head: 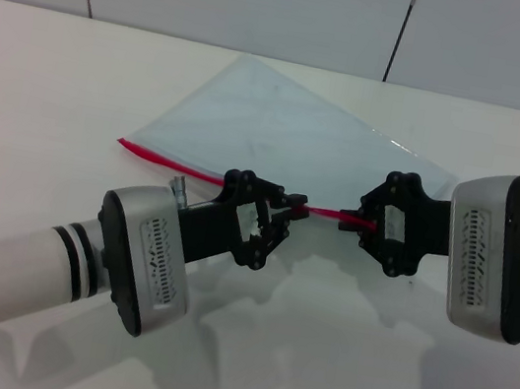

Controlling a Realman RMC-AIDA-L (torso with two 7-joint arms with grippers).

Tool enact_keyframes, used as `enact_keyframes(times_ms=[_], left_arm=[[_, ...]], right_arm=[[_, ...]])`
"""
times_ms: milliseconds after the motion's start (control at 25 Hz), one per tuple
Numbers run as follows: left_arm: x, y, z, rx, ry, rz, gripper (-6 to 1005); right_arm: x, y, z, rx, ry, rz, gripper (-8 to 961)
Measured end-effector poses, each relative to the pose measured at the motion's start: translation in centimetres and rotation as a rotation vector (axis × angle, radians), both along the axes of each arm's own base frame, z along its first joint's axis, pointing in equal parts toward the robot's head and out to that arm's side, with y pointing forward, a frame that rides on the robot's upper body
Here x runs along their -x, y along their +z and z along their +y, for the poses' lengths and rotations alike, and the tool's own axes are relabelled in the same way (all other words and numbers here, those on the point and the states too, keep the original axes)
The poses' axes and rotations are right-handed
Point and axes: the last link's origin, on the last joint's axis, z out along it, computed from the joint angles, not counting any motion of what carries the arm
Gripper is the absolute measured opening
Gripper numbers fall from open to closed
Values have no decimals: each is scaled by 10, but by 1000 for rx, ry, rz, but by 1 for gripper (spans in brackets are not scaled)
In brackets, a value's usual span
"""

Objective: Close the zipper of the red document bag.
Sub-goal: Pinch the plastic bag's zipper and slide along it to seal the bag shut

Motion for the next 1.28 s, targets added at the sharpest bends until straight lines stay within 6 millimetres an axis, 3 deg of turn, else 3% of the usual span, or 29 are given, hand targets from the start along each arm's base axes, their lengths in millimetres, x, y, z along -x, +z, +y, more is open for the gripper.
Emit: enact_keyframes(times_ms=[680, 1280], left_arm=[[3, 1, 0, -5, 9, 2, 80], [24, 3, -16, -18, 84, -9, 79]], right_arm=[[-1, 0, 1, -6, -1, -2, 120], [-13, 18, 8, -72, -61, 35, 127]])
